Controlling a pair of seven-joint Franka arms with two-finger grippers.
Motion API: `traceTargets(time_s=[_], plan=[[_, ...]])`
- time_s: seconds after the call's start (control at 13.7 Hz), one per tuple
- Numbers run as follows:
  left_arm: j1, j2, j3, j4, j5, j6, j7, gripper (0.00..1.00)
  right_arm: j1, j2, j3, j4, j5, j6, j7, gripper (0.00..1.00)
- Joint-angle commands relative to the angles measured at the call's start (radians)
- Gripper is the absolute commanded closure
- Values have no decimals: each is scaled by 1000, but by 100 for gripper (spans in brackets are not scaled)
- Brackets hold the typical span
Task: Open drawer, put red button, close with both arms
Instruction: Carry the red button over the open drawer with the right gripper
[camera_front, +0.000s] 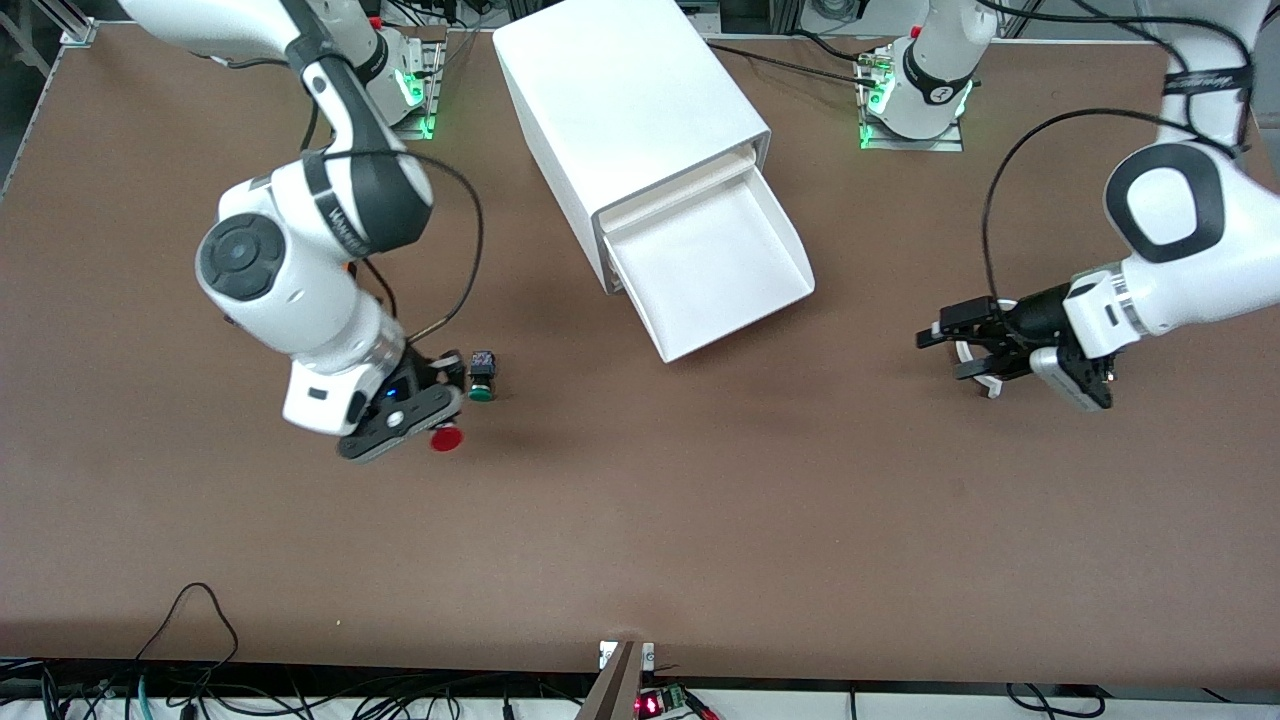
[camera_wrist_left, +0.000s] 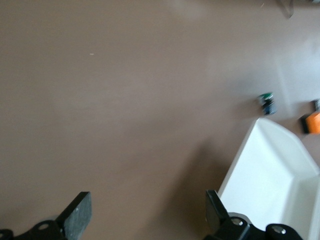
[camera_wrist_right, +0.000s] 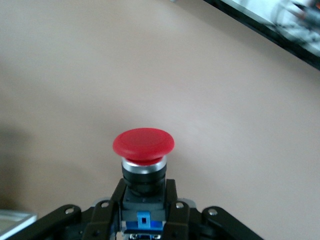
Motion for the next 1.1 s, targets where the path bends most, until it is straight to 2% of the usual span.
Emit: traceTargets(time_s=[0.0, 0.15, 0.29, 0.44, 0.58, 0.73, 0.88, 1.02], plan=[[-2, -58, 47, 57, 212, -85, -7, 0, -7, 19, 89, 58, 6, -23, -126, 82], [1, -79, 67, 120, 341, -156, -10, 0, -5, 20, 151, 64, 33, -25, -220, 82], [1, -81, 69, 192, 432, -228, -45, 0, 19, 49, 184, 108, 35, -26, -327, 82], [-1, -82, 69, 252, 516, -295, -123, 0, 90, 71, 186, 145, 27, -28, -427, 82], [-1, -82, 69, 281, 529, -336, -230, 0, 159, 83, 185, 150, 16, -20, -557, 82], [-10, -82, 56, 304, 608, -360, -291, 0, 223, 100, 177, 182, 9, -37, -679, 82], [-18, -84, 47, 320, 642, -380, -343, 0, 284, 102, 178, 196, -100, -95, -698, 82], [-19, -82, 47, 320, 642, -392, -419, 0, 327, 115, 177, 200, -152, -144, -716, 81]])
